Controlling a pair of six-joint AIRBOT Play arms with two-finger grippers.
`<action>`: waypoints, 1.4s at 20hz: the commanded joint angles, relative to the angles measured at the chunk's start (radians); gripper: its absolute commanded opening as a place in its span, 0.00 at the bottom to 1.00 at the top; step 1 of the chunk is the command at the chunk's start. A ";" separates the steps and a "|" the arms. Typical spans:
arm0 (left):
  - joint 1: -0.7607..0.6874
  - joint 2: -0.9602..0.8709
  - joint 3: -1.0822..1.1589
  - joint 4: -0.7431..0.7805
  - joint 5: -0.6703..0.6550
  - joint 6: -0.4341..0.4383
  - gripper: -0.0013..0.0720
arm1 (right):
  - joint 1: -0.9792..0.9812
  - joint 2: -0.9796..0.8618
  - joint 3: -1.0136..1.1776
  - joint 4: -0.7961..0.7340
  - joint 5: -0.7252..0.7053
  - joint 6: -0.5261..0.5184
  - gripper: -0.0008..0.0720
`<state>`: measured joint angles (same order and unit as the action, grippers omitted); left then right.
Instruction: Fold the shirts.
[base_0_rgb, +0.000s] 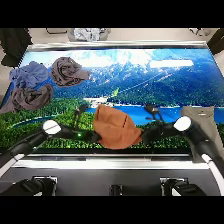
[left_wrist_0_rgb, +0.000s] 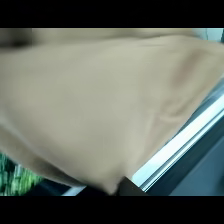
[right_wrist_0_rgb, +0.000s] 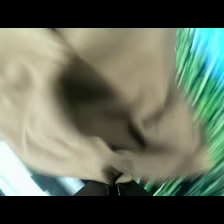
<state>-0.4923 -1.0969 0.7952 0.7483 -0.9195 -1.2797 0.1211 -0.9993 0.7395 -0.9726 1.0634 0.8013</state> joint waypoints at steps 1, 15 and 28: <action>0.001 0.117 0.270 0.205 -0.087 -0.006 0.05 | 0.008 0.146 0.281 -0.038 -0.018 -0.081 0.07; -0.001 0.235 1.081 0.453 -0.266 -0.153 0.05 | 0.008 0.344 0.933 -0.056 0.126 0.164 0.07; 0.059 -0.496 1.096 0.395 -0.494 -0.139 0.18 | 0.008 -0.438 0.766 -0.231 0.175 0.191 0.08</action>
<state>-0.4717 -1.4616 1.8320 1.2068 -1.3876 -1.4174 0.1284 -1.2549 1.5291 -1.2396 1.3865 0.9726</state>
